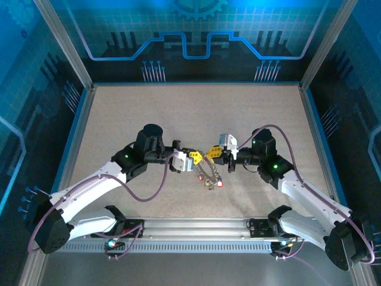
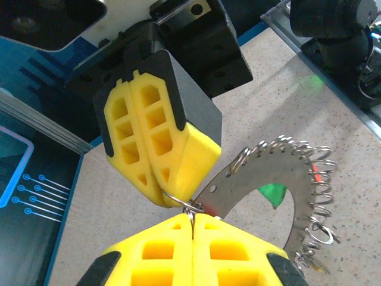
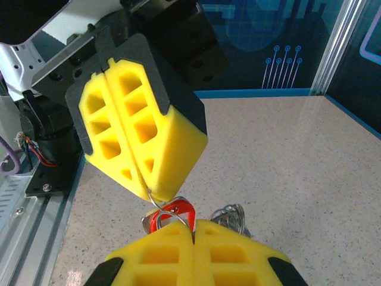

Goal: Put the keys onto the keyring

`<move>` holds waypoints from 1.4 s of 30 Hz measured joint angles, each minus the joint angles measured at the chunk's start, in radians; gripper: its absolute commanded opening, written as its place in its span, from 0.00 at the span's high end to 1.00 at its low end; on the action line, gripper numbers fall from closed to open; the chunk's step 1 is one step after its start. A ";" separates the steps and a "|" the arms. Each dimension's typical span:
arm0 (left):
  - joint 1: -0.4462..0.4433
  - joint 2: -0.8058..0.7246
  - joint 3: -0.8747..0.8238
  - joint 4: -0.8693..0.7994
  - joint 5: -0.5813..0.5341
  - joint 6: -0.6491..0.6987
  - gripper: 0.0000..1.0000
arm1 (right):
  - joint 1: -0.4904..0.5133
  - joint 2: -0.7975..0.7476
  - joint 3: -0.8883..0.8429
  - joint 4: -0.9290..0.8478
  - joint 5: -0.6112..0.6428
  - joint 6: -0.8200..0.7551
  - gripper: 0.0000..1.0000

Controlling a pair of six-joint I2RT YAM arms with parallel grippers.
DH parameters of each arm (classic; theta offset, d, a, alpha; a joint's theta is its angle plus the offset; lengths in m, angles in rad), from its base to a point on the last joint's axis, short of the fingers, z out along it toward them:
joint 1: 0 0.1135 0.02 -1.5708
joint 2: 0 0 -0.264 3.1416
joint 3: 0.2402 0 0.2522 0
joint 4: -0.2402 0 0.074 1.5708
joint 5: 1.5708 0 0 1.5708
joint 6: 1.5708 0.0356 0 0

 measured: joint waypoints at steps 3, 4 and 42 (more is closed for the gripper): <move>-0.011 0.000 0.000 0.000 -0.022 0.019 1.00 | -0.005 0.008 -0.003 0.002 0.000 0.013 1.00; -0.017 0.000 0.000 0.002 -0.028 0.025 1.00 | -0.007 0.011 -0.003 0.002 0.000 0.016 1.00; 0.082 0.008 0.045 -0.641 -0.354 -0.242 1.00 | -0.031 -0.107 -0.021 -0.054 0.171 -0.153 1.00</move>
